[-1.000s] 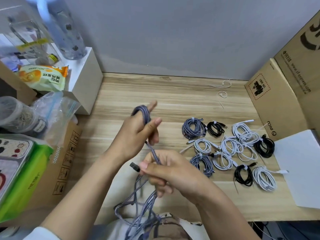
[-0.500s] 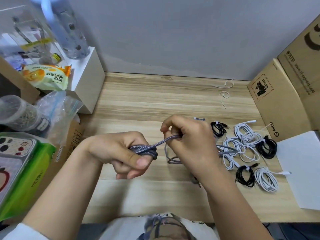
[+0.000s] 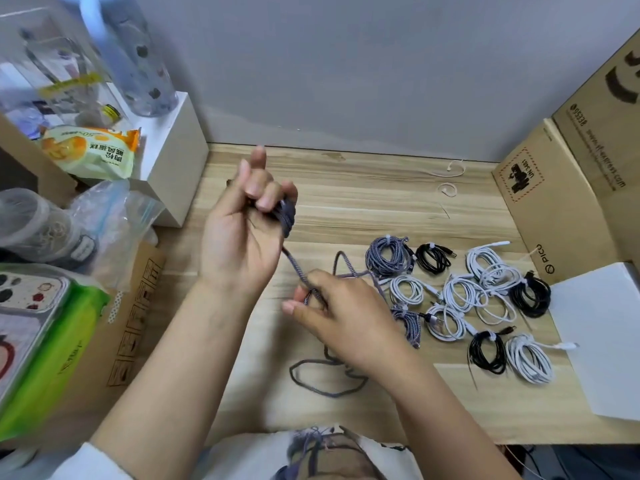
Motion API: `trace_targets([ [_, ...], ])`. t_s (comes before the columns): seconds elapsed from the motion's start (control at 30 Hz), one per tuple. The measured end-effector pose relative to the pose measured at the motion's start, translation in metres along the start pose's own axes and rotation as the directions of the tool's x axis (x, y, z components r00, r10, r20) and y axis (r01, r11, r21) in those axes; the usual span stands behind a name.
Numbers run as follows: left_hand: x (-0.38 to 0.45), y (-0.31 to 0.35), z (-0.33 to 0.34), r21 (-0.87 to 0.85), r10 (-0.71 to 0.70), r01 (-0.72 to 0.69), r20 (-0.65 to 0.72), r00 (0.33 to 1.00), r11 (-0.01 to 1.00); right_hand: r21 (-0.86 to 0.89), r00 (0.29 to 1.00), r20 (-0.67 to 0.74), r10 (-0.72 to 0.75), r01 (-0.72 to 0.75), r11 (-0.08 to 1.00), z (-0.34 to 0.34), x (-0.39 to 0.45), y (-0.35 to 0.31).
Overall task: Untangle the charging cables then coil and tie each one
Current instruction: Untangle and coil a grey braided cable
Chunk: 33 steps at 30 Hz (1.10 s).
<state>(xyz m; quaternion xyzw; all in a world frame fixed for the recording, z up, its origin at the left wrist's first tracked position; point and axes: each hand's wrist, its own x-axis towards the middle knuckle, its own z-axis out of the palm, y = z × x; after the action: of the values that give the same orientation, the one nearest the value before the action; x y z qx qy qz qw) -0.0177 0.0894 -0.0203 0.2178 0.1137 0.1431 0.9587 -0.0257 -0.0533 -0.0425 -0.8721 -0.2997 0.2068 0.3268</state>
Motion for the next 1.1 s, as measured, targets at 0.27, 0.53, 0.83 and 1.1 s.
trace_targets([
  [0.27,-0.001,-0.015,-0.038,0.896,0.240,-0.212,0.123,0.963,0.390,-0.263,0.999,-0.027,-0.037,0.029,0.964,-0.004,-0.007,0.002],
  [0.53,-0.012,0.011,-0.049,0.996,-0.608,0.063,-0.090,0.789,-0.066,0.064,0.969,-0.245,-0.046,0.063,0.996,-0.009,-0.005,0.018],
  [0.83,-0.011,0.021,-0.058,0.976,-0.646,0.101,0.047,0.762,0.191,0.479,0.960,-0.276,0.053,0.089,0.874,-0.005,0.002,0.047],
  [1.1,-0.011,0.010,-0.060,0.951,-0.463,0.172,-0.034,0.886,0.257,-0.192,0.894,0.052,0.446,-0.429,0.883,0.047,0.000,0.152],
])
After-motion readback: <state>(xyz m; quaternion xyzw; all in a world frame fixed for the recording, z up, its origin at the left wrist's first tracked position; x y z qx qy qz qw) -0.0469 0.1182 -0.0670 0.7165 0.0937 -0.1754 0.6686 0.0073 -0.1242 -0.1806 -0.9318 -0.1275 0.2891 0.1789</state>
